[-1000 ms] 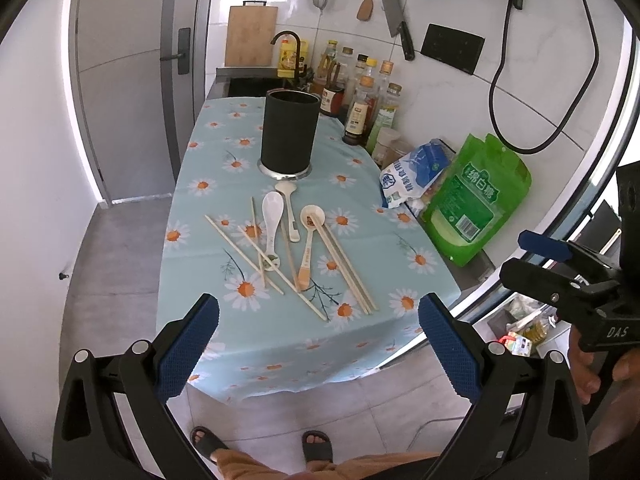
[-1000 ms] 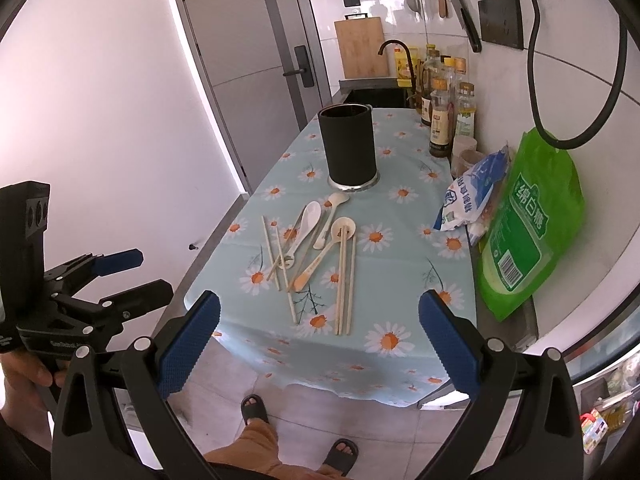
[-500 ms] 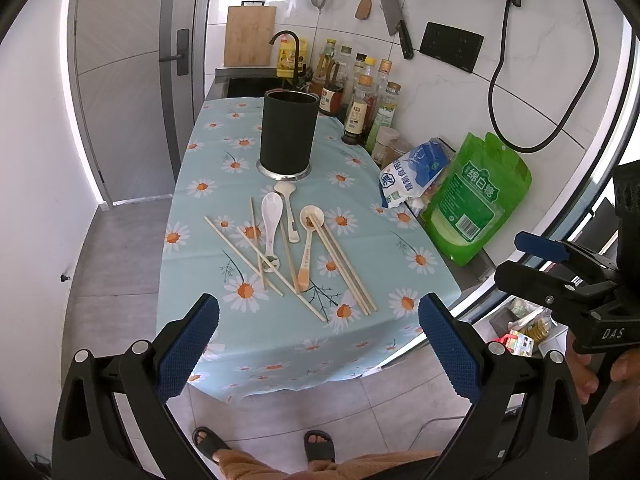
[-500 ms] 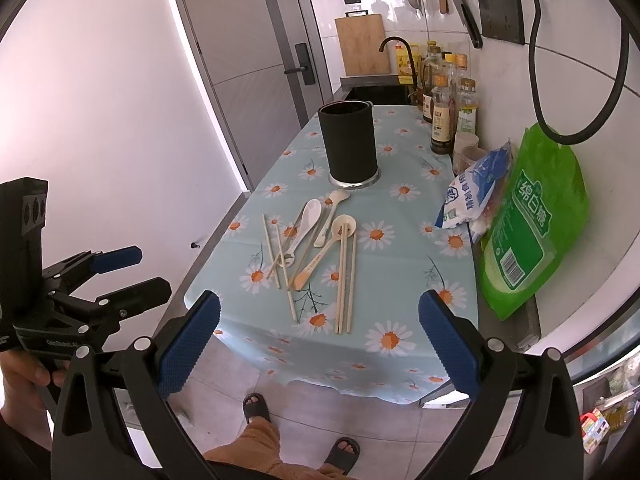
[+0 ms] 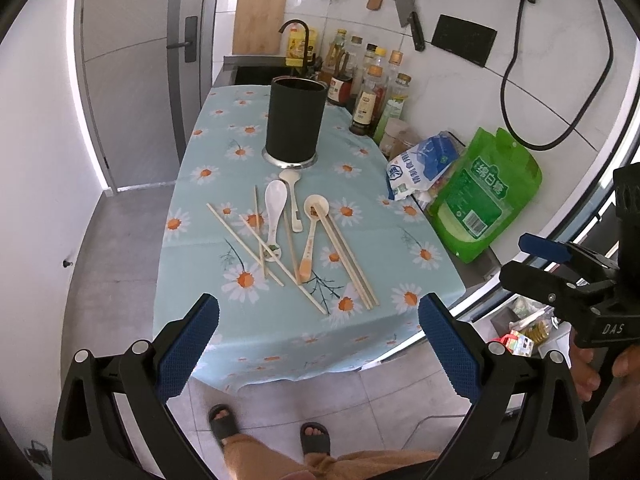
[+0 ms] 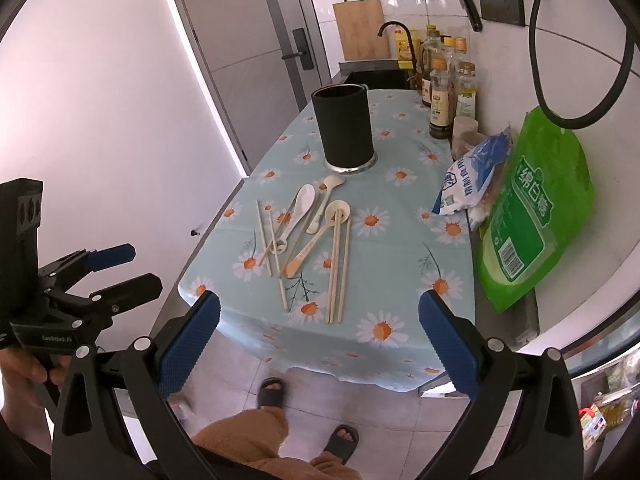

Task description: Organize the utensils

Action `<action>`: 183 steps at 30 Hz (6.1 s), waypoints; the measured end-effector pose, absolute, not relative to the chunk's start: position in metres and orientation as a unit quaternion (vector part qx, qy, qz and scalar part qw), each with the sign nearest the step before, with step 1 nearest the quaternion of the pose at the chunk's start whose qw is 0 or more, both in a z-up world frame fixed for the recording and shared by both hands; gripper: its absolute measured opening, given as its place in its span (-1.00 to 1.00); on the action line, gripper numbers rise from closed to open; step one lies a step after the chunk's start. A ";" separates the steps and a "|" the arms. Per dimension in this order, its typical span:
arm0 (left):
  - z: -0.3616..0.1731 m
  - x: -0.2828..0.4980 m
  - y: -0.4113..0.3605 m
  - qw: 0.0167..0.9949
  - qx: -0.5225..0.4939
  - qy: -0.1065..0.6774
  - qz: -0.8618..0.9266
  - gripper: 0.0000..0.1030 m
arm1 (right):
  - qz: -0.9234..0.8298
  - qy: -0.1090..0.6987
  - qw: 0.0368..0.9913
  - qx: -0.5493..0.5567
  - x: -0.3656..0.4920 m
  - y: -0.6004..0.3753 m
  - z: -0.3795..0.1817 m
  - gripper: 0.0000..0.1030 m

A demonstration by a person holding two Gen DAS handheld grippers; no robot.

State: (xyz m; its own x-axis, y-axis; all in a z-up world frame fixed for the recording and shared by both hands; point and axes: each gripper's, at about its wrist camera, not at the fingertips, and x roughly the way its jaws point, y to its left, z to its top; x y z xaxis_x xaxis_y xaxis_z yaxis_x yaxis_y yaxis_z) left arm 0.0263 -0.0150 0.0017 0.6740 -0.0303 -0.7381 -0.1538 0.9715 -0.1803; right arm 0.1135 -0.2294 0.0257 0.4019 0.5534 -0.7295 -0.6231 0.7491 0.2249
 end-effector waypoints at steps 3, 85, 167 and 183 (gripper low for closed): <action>0.001 0.028 -0.012 0.905 -0.118 0.407 0.038 0.87 | 0.354 0.423 0.833 -0.040 0.119 -0.228 0.025 0.92; -0.138 0.179 0.139 0.792 -0.293 0.536 0.020 0.66 | 0.187 0.704 0.671 -0.139 0.342 -0.049 -0.142 -0.89; -0.068 0.240 0.159 0.788 -0.313 0.528 0.042 -0.93 | 0.331 0.590 0.736 -0.002 0.341 -0.060 -0.043 -0.89; 0.025 0.278 0.138 0.910 -0.222 0.341 -0.081 -0.93 | 0.368 0.396 0.841 0.036 0.352 -0.040 0.045 -0.89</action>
State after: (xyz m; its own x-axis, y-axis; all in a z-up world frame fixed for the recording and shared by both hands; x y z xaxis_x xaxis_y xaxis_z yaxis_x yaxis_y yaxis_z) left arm 0.2778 0.1378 0.0252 0.7549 -0.2988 -0.5838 -0.0034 0.8884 -0.4591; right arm 0.3520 -0.0399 0.0446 0.4158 0.6468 -0.6394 -0.5895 0.7270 0.3521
